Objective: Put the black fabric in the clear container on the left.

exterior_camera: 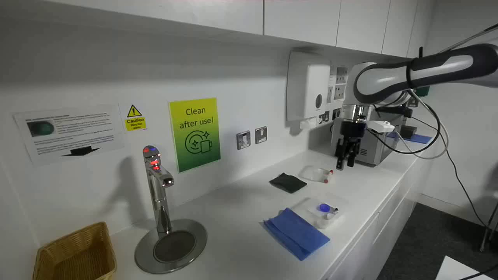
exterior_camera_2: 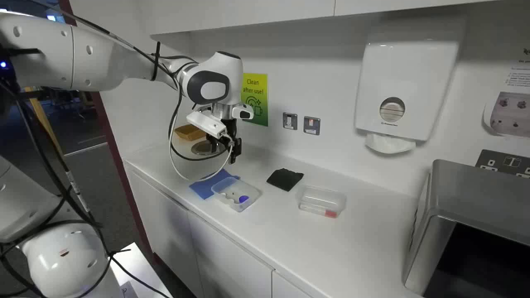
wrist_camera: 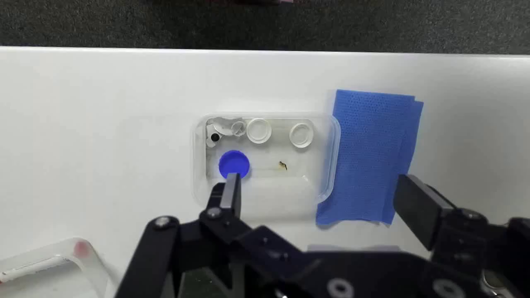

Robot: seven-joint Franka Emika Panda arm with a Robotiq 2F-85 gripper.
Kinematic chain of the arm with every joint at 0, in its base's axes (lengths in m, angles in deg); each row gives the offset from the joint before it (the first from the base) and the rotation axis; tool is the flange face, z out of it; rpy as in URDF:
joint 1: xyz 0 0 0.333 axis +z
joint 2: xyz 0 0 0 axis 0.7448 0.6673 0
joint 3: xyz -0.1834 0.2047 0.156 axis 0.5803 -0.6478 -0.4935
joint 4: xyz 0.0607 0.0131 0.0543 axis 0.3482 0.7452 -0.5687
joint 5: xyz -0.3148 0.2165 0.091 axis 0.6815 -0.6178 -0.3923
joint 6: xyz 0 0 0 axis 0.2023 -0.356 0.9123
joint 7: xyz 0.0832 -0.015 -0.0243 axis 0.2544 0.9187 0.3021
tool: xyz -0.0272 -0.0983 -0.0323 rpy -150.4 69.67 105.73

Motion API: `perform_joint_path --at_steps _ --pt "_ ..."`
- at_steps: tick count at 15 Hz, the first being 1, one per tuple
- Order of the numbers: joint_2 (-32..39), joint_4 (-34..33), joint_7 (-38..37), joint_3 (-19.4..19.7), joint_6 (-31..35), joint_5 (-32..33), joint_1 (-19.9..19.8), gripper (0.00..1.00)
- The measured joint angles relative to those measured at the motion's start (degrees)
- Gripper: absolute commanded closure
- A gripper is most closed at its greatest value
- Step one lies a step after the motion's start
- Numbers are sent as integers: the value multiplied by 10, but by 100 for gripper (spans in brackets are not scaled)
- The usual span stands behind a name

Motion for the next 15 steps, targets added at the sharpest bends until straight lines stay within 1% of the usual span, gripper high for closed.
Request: perform_joint_path --at_steps 13,15 --pt "1 0 0 -1 0 0 -1 0" --pt "6 1 -24 -2 21 0 -6 0"
